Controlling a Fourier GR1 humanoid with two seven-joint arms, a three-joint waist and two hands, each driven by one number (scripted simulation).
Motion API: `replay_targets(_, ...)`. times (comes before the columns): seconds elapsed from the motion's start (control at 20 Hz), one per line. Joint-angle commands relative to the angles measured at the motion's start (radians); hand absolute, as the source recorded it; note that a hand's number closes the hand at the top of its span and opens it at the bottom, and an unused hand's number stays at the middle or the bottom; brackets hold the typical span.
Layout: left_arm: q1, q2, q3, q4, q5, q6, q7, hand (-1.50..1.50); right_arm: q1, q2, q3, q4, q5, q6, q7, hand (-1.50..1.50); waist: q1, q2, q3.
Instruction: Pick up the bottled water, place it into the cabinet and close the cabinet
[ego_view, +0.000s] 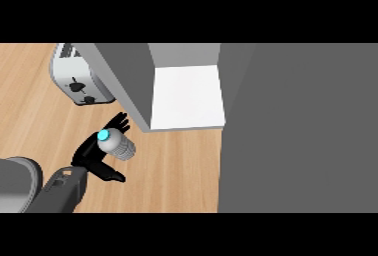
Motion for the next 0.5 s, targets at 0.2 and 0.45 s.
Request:
replay_targets(0.2,-0.026,-0.027,-0.017,0.115,-0.05,-0.01,-0.205,1.5,0.059,-0.031,0.004,-0.128,0.011,0.0,0.006,-1.5,-0.006,0.002,-0.001)
replay_targets(0.45,-0.024,-0.025,-0.068,0.127,-0.129,0.1,-0.342,1.5,0.048,-0.019,0.018,-0.086,0.02,-0.012,-0.021,-1.5,-0.003,0.004,-0.001)
